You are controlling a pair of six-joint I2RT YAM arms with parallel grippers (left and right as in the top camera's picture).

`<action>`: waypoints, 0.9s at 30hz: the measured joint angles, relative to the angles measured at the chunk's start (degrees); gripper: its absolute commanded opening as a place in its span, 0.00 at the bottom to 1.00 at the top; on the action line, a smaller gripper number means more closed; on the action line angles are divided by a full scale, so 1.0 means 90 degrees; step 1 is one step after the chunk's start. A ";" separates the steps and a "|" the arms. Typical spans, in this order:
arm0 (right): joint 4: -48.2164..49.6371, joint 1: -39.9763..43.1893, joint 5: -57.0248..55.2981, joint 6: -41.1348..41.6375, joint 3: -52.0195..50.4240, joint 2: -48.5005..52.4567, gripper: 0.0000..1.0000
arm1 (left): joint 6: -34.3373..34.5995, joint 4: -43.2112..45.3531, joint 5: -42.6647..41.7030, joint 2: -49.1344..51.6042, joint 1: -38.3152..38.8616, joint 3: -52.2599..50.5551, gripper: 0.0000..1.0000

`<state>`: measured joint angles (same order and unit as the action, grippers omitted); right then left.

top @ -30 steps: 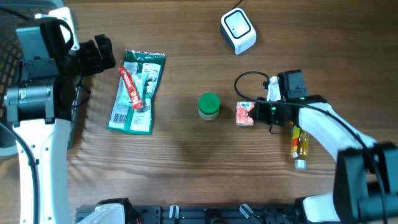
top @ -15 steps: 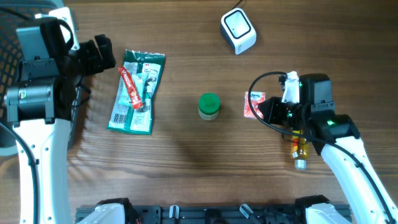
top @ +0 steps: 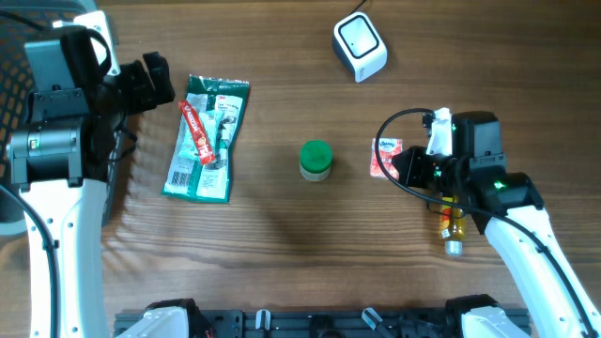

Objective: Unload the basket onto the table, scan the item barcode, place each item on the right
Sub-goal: 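Lift the Kleenex pack with the right gripper up to the scanner, then hold the Kleenex pack in front of the white scanner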

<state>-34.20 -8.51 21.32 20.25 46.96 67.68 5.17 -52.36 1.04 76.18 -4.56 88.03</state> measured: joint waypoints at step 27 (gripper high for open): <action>-0.2047 -0.0945 -0.4575 -0.2453 0.7854 0.4155 0.04 | 0.0002 -0.0002 0.0000 0.0000 0.0000 0.0000 1.00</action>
<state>-52.62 -17.02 -19.86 -1.83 117.64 105.08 5.19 -52.38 1.04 76.18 -4.56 88.03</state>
